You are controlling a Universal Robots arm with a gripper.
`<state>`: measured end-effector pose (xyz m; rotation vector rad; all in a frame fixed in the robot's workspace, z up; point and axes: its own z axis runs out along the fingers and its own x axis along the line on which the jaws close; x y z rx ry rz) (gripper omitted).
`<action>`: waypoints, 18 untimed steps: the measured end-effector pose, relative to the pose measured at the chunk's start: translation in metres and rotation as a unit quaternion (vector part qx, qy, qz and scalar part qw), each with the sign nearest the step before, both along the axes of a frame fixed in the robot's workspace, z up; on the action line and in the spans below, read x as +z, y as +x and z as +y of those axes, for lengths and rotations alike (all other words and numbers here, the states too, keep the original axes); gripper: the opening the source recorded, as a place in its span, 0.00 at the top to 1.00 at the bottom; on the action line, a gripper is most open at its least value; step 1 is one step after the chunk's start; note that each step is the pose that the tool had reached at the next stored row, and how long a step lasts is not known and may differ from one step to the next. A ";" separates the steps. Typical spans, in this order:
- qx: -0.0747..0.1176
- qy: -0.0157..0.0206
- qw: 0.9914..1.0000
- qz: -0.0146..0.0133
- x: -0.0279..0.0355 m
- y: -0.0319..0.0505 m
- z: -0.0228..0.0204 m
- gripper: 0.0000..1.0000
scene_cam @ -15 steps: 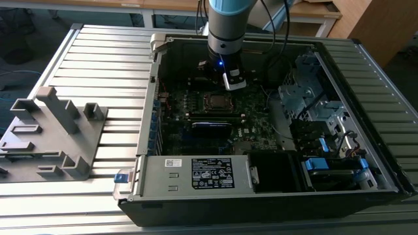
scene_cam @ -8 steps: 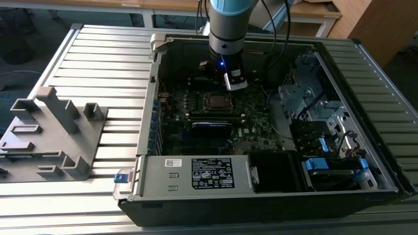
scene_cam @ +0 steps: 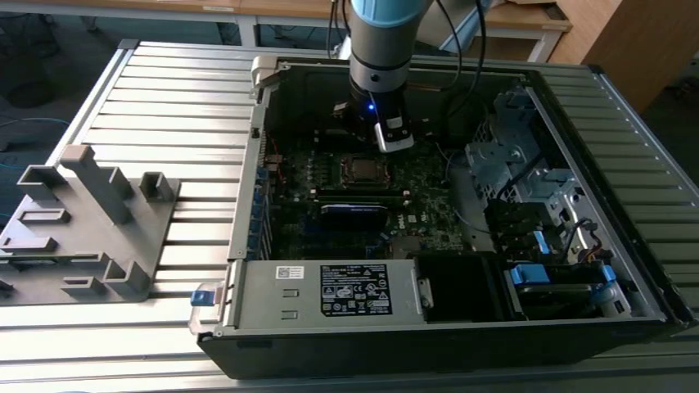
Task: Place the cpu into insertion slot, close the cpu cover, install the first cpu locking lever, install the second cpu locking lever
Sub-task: 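Install the first cpu locking lever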
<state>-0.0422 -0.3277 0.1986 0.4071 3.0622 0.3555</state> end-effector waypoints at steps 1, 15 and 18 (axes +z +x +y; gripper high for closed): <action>0.000 0.000 1.000 0.000 0.0000 0.0000 0.0000 0.89; 0.000 0.000 1.000 0.000 -0.0022 0.0010 0.0000 0.89; 0.000 0.000 1.000 0.000 -0.0021 0.0010 0.0000 0.89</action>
